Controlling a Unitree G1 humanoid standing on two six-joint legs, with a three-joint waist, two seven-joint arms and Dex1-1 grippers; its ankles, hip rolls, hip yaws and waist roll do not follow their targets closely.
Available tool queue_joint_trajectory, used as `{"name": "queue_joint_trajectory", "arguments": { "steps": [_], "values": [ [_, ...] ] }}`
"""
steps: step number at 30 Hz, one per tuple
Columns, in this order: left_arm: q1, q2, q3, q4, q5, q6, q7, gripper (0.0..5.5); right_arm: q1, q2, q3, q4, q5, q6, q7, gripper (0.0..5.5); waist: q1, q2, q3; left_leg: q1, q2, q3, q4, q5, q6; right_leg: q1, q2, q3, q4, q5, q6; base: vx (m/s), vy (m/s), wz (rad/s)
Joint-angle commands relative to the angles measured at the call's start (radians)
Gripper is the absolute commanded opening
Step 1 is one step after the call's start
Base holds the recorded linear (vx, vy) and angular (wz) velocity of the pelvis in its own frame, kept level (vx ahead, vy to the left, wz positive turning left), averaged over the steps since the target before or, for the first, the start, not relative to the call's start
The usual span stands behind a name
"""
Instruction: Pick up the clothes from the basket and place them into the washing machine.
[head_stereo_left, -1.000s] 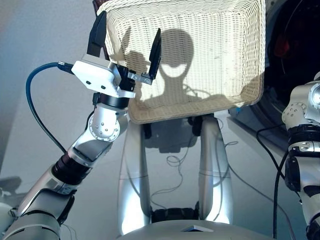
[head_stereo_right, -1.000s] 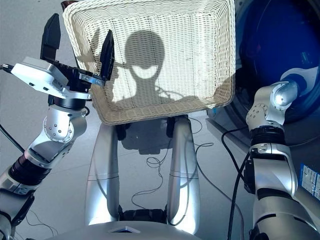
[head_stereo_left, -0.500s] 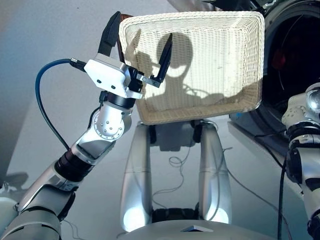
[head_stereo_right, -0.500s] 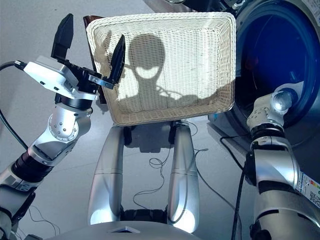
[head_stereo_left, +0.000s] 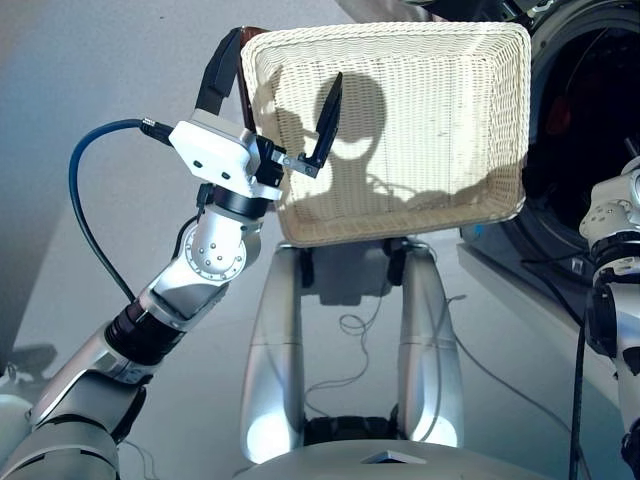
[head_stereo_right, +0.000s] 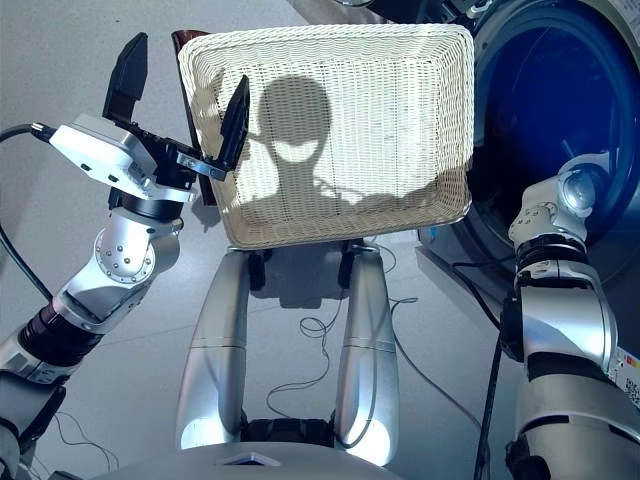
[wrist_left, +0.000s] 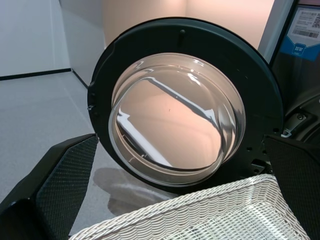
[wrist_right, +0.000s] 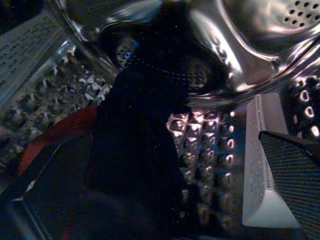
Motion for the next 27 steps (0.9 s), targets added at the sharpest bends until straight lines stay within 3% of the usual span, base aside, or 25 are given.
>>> {"name": "queue_joint_trajectory", "arguments": {
  "steps": [1, 9, 13, 18, 21, 27],
  "values": [
    [0.021, -0.045, 0.03, -0.1, 0.015, -0.051, 0.003, 5.5, 0.005, -0.098, 0.035, -0.15, -0.006, -0.122, -0.003, 5.5, -0.021, 0.008, -0.017, 0.077, 0.021, -0.012, -0.117, 0.033, -0.057, 0.057, 0.023, 0.012, -0.078, 0.015, 0.031, 0.0, 0.0, 0.0],
    [0.051, -0.076, 0.065, -0.087, 0.01, -0.041, 0.005, 5.5, 0.211, 0.053, 0.066, -0.568, -0.096, -0.161, 0.051, 5.5, -0.04, -0.01, -0.017, 0.073, 0.022, -0.005, -0.12, 0.037, -0.051, 0.047, 0.031, 0.024, -0.086, 0.026, 0.031, 0.0, 0.0, 0.0],
    [0.065, -0.078, 0.078, -0.083, 0.018, -0.038, -0.001, 5.5, 0.313, 0.097, 0.105, -0.716, -0.185, -0.147, 0.087, 5.5, -0.045, -0.014, -0.017, 0.068, 0.019, -0.004, -0.12, 0.042, -0.047, 0.042, 0.032, 0.028, -0.089, 0.033, 0.031, 0.0, 0.0, 0.0],
    [0.105, -0.059, 0.094, -0.074, 0.032, -0.031, -0.021, 5.5, 0.415, 0.044, 0.21, -0.889, -0.384, -0.074, 0.158, 5.5, -0.05, -0.02, -0.017, 0.063, 0.02, 0.003, -0.121, 0.048, -0.045, 0.037, 0.032, 0.031, -0.093, 0.042, 0.031, 0.0, 0.0, 0.0],
    [0.124, -0.044, 0.099, -0.078, 0.043, -0.031, -0.038, 5.5, 0.452, 0.021, 0.257, -0.961, -0.413, -0.059, 0.226, 5.5, -0.051, -0.021, -0.017, 0.06, 0.02, 0.004, -0.119, 0.049, -0.044, 0.035, 0.032, 0.035, -0.096, 0.049, 0.032, 0.0, 0.0, 0.0],
    [0.154, -0.024, 0.094, -0.075, 0.04, -0.029, -0.087, 5.5, 0.474, -0.031, 0.407, -1.026, -0.314, -0.006, 0.464, 5.5, -0.045, -0.022, -0.017, 0.056, 0.018, 0.007, -0.12, 0.056, -0.046, 0.035, 0.029, 0.035, -0.101, 0.059, 0.037, 0.0, 0.0, 0.0]
  ]
}}
